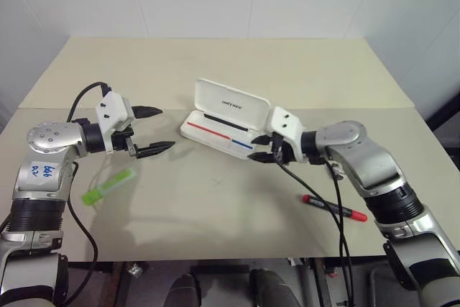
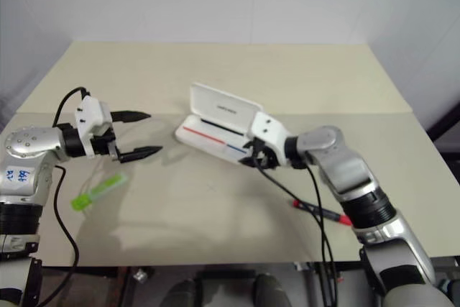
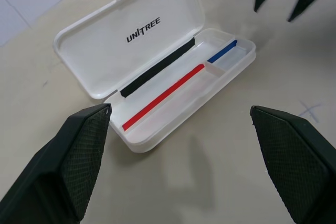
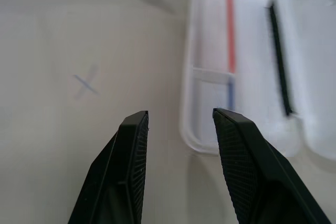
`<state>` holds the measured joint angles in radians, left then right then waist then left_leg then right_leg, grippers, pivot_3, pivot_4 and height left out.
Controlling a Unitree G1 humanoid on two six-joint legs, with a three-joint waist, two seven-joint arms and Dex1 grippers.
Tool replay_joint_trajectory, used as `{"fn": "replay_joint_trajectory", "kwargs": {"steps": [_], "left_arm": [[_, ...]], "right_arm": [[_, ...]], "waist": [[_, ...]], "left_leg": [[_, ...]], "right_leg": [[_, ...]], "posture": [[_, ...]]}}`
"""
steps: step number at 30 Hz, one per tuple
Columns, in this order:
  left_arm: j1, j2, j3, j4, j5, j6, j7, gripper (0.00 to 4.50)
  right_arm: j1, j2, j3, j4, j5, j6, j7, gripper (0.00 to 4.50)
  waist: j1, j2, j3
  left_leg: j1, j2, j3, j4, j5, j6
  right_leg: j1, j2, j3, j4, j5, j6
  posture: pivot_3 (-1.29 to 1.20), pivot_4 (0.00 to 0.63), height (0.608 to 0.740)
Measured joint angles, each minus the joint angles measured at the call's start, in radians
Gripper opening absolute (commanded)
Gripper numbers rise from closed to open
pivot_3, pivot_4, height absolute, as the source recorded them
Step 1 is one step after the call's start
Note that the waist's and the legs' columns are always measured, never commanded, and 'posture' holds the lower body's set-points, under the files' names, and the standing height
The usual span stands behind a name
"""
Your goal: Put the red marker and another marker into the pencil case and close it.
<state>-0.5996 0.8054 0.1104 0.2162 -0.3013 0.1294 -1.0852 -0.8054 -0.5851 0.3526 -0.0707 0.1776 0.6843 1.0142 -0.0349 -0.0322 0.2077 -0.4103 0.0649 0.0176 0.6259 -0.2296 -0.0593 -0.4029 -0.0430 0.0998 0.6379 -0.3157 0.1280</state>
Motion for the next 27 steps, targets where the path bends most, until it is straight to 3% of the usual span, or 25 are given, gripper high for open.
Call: {"fn": "replay_joint_trajectory", "kwargs": {"steps": [7,14,27], "left_arm": [[0.003,0.001,0.002,-0.008,0.001,0.001,0.009,4.5],[0.056,0.002,0.011,-0.051,-0.003,0.019,0.023,4.5],[0.104,0.002,0.05,-0.1,-0.012,0.049,0.042,4.5]], "right_arm": [[-0.055,0.052,0.116,0.124,-0.076,-0.015,0.019,2.05],[-0.107,0.096,0.123,0.258,-0.142,-0.078,0.017,2.05],[-0.128,0.072,0.065,0.164,-0.082,-0.019,0.094,2.05]], "waist": [[-0.001,0.0,0.0],[-0.004,0.0,0.0],[-0.004,0.0,0.0]], "left_leg": [[-0.007,0.0,0.001,0.003,0.0,0.0],[-0.011,0.0,0.001,0.004,0.0,0.0],[-0.011,0.0,0.001,0.004,0.0,0.0]], "right_leg": [[-0.009,0.0,0.0,0.005,0.0,0.0],[-0.012,0.0,0.0,0.006,0.0,0.0],[-0.012,0.0,0.0,0.007,0.0,0.0]], "posture": [[0.0,0.15,0.74],[0.0,0.15,0.74],[0.0,0.15,0.74]]}}
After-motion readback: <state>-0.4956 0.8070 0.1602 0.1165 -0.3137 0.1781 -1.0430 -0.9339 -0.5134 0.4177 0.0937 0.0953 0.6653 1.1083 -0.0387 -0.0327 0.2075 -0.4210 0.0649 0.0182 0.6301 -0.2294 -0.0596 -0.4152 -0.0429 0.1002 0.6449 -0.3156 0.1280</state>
